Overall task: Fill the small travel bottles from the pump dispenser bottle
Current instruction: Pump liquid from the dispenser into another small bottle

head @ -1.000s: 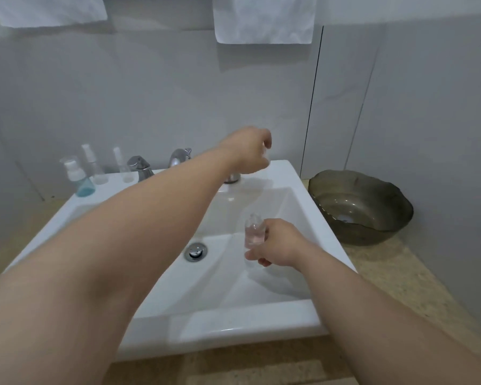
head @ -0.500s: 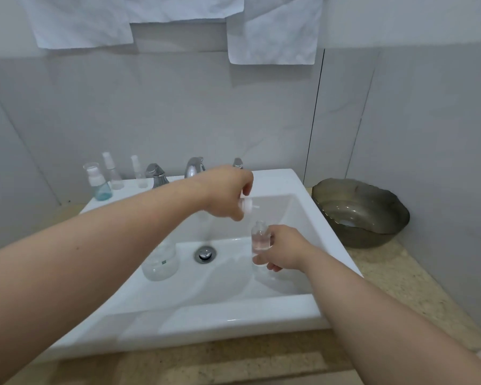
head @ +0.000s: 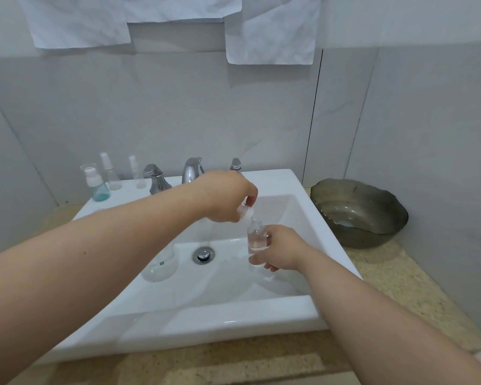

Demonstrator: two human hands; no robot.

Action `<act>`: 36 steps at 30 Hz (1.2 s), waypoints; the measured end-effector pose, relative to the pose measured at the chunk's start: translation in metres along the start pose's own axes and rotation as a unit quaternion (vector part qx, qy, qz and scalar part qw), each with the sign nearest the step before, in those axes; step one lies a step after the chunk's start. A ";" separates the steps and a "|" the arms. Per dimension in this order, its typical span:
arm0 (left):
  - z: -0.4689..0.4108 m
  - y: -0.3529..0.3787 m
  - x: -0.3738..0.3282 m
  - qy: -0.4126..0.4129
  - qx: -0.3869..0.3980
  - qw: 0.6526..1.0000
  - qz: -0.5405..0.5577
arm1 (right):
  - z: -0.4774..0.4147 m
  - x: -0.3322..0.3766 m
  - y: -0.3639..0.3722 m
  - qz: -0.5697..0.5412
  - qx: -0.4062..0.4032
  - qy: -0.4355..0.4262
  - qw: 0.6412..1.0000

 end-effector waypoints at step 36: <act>-0.022 -0.001 -0.013 -0.013 0.131 0.970 0.203 | -0.007 -0.002 0.003 -0.056 -0.035 -0.021 0.998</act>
Point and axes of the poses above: each hand's wrist, its own z-axis away from the middle knuckle, its own y-axis out of the palm, x = y × z, the point moved 2 cm from there along -z, towards the middle knuckle, and after that the axes turned 15 degrees about -y, right-handed, at the moved point
